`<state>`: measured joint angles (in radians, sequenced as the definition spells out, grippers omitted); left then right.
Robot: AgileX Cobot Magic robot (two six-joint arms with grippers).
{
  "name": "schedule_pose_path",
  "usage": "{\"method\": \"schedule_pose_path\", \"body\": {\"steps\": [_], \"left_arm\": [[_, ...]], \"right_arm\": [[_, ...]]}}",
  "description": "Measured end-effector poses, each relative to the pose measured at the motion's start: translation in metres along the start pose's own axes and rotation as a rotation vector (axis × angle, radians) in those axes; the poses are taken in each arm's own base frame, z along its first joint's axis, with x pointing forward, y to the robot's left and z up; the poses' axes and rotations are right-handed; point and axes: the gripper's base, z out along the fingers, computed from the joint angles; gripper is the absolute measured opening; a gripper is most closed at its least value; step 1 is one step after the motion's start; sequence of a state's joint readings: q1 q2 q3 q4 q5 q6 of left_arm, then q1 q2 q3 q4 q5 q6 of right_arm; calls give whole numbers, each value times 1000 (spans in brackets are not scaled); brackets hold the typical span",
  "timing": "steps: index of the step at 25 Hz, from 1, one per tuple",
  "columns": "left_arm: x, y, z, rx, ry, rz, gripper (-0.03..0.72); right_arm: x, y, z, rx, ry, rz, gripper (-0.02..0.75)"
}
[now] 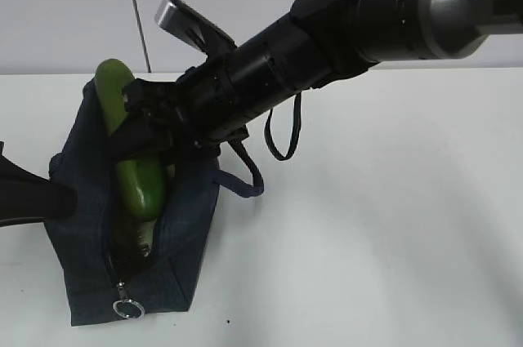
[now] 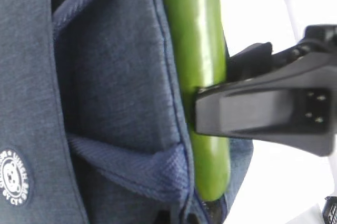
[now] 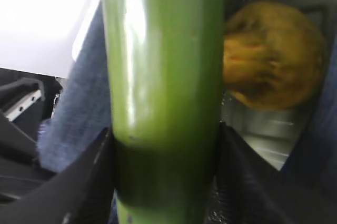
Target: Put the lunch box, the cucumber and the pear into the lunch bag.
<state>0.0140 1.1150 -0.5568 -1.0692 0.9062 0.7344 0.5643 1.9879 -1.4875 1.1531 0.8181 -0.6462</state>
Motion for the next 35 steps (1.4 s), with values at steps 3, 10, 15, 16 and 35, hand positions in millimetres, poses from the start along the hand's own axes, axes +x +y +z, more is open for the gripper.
{"method": "schedule_pose_path", "body": {"steps": [3,10,15,16,35], "left_arm": [[0,0,0,0,0,0,-15],[0,0,0,2,2,-1,-15],[0,0,0,3,2,-1,-15],[0,0,0,3,2,-1,-15],[0,0,0,5,4,-1,-15]], "right_arm": [[2,-5,4,0,9,-6,415],[2,-6,6,-1,11,-42,474],[2,-6,6,-1,11,-57,507],[2,-6,6,-1,9,-64,510],[-20,26,-50,275,7,-306,512]]}}
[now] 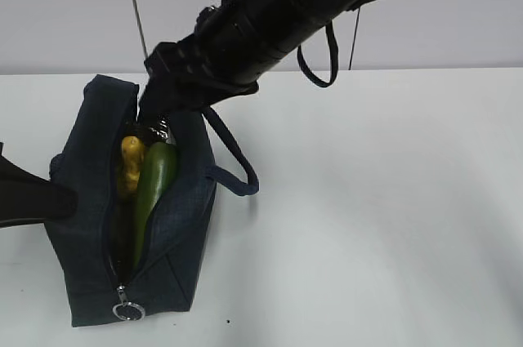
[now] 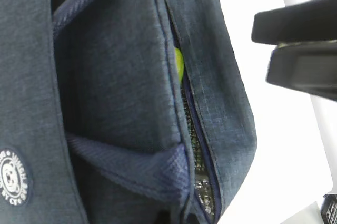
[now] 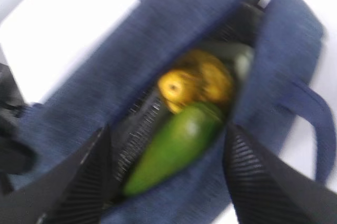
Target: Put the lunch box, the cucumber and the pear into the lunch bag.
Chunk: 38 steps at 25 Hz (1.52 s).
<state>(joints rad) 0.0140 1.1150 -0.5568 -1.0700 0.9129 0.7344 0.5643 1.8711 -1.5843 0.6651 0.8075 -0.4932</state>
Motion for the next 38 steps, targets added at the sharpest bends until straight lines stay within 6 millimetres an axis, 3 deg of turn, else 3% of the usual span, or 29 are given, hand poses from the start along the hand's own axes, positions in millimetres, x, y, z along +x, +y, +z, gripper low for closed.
{"method": "schedule_pose_path", "body": {"steps": [10,20,30,38], "left_arm": [[0,0,0,-1,-1,0,-15],[0,0,0,-1,-1,0,-15],[-1,1,0,-6,-10,-2,-15],[-3,-1,0,12,-38,-1,-15]], "right_arm": [[8,-10,2,92,79,32,450],[18,-25,31,98,128,65,415],[16,-25,31,104,110,66,34],[17,-26,31,111,115,44,6]]}}
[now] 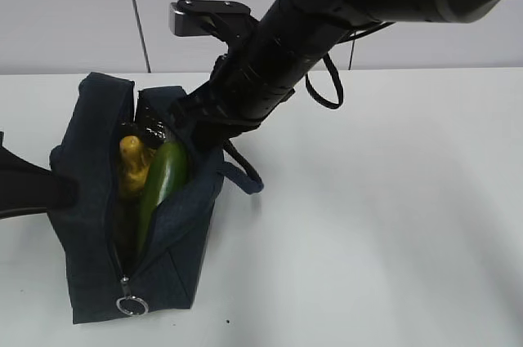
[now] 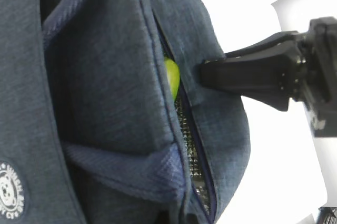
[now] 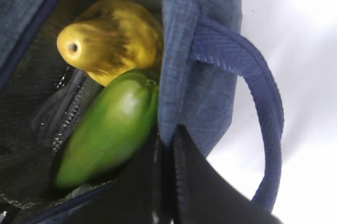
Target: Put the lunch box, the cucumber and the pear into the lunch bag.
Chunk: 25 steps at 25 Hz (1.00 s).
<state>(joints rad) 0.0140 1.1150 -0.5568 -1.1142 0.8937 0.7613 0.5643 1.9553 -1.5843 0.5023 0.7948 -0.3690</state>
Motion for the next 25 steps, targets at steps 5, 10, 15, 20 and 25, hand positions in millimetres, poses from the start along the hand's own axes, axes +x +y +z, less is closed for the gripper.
{"method": "schedule_pose_path", "body": {"steps": [5,10,15,20,25], "left_arm": [[-3,-2,0,18,-29,-11,-15],[-6,-4,0,49,-62,-14,-15],[-6,-11,6,85,-44,3,-15],[-16,-32,29,129,28,82,-15],[-27,-52,59,164,89,133,-15]], "right_arm": [[2,-4,-3,57,28,-51,6],[4,-8,-24,186,74,-102,6],[8,-8,-49,281,127,-122,6],[14,-10,-67,363,185,-106,6],[19,-21,-75,502,245,-82,6]]}}
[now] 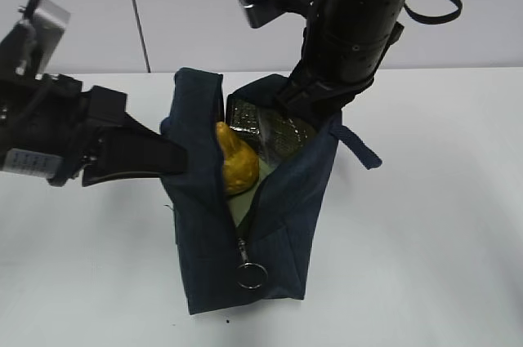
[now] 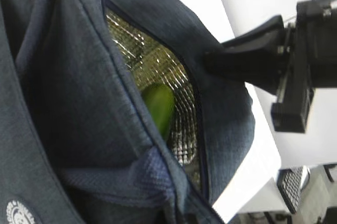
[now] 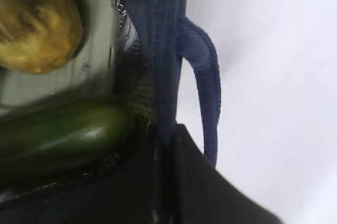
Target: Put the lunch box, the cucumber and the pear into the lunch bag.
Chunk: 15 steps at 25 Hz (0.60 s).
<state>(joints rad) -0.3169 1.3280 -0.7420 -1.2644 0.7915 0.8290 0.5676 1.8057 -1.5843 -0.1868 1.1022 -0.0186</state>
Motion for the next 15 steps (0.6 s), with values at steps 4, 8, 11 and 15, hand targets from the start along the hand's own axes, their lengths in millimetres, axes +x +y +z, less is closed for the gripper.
{"method": "schedule_pose_path", "body": {"steps": [4,8,11,15], "left_arm": [[-4,3,18,12,49,-13,-15],[-3,9,24,-2,74,-22,-15],[-4,11,24,-24,62,-15,-15],[-5,13,24,-49,42,-12,-15]], "right_arm": [[1,-1,-1,13,5,12,6],[0,2,0,-26,0,32,6],[-3,10,8,-102,-1,14,6],[-7,19,23,-171,-8,-2,27]]}}
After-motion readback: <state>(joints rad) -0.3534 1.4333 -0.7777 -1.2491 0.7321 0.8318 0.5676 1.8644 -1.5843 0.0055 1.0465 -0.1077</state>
